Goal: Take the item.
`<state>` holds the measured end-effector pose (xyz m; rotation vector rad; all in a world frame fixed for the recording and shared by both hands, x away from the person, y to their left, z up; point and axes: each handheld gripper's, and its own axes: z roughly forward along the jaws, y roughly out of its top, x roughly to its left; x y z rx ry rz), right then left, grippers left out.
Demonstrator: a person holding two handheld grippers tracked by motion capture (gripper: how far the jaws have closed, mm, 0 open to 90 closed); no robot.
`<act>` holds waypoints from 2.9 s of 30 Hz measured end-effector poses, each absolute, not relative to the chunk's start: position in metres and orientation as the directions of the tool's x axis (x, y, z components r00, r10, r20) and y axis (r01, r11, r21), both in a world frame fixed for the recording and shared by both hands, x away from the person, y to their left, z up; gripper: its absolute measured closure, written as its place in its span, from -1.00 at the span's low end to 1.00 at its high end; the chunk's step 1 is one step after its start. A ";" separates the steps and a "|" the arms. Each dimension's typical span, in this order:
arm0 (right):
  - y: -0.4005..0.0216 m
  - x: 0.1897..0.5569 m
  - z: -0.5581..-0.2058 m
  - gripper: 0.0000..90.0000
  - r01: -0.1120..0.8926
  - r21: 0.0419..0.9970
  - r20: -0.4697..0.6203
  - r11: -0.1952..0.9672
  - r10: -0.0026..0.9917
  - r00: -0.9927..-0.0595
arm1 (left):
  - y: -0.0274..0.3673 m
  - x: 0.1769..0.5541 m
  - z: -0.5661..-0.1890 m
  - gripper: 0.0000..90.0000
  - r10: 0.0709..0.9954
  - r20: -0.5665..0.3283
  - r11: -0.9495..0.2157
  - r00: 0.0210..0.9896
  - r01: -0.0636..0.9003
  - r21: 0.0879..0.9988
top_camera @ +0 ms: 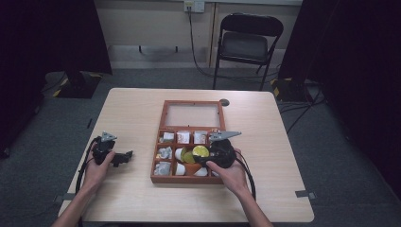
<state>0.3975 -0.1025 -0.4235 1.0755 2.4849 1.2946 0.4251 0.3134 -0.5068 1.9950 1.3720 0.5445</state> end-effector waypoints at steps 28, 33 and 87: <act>-0.141 0.399 -0.391 -0.15 0.502 0.821 0.198 0.273 0.688 -0.698 | 0.313 0.425 -0.507 -1.00 0.930 -0.023 -0.243 0.367 0.661 0.710; -0.146 0.398 -0.388 -0.15 0.497 0.828 0.198 0.259 0.694 -0.692 | 0.313 0.425 -0.507 -1.00 0.930 -0.023 -0.243 0.367 0.661 0.710; -0.216 0.397 -0.363 -0.15 0.469 0.872 0.189 0.141 0.788 -0.587 | 0.313 0.425 -0.507 -1.00 0.930 -0.023 -0.243 0.367 0.661 0.710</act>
